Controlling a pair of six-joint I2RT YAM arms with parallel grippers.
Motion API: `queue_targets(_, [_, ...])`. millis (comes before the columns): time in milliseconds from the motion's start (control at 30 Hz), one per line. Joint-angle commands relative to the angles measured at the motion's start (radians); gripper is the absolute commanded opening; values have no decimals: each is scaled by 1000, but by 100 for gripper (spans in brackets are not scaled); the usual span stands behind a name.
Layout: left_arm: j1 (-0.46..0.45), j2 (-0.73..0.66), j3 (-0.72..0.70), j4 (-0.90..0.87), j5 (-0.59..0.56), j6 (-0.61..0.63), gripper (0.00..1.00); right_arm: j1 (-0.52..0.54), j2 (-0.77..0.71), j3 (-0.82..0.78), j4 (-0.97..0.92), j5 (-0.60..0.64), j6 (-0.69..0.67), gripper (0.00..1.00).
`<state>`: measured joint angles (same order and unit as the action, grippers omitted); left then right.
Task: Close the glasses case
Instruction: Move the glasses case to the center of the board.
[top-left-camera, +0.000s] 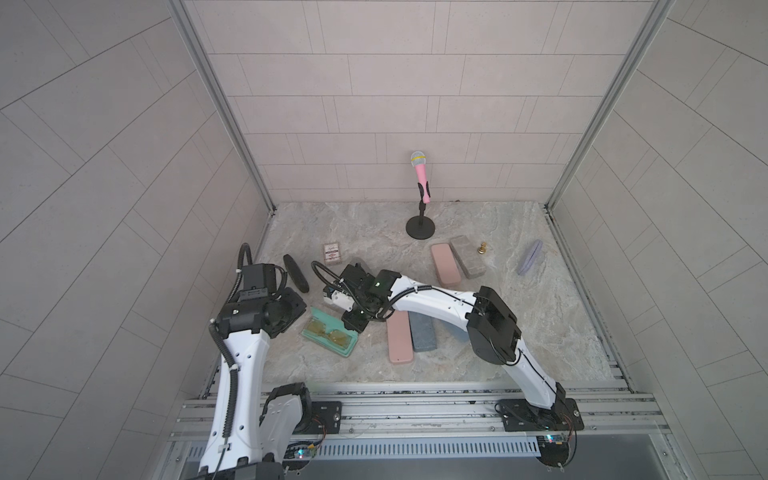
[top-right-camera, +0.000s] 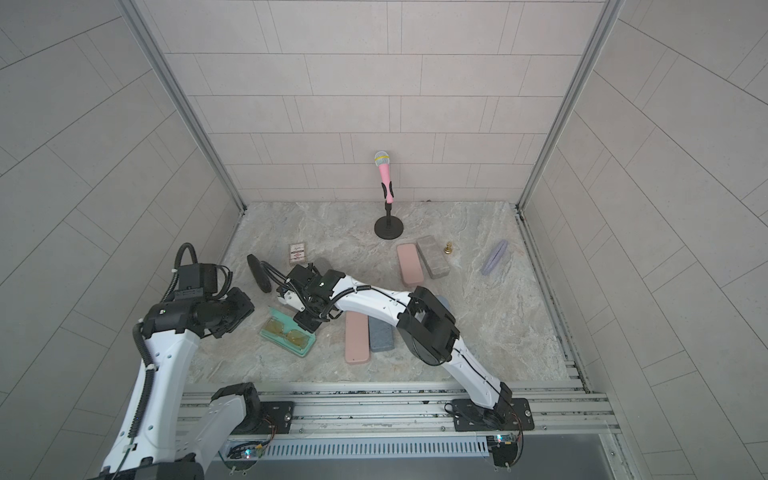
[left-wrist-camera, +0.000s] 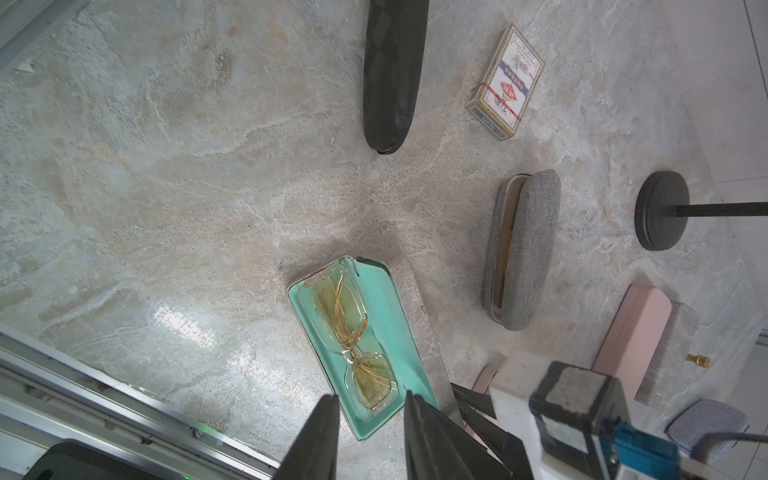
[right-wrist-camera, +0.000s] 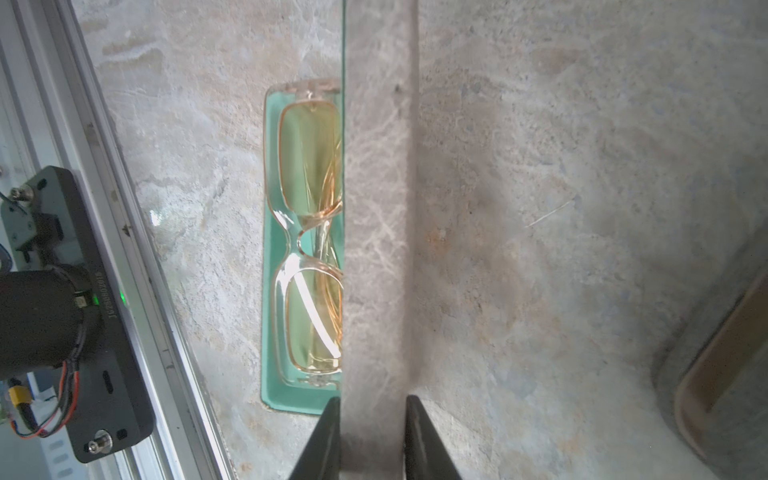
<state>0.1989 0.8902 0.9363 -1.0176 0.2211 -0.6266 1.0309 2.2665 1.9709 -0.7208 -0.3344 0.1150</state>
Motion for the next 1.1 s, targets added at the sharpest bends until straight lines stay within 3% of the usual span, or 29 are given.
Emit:
queue_targets(0, [8, -11, -17, 11, 9, 23, 33, 1, -5, -7, -27, 36, -4, 21])
queue_targets(600, [8, 23, -78, 88, 81, 16, 33, -4, -151, -156, -6, 265, 64, 15])
queue_targets(1067, [6, 93, -186, 191, 197, -8, 32, -9, -286, -315, -76, 464, 262, 15])
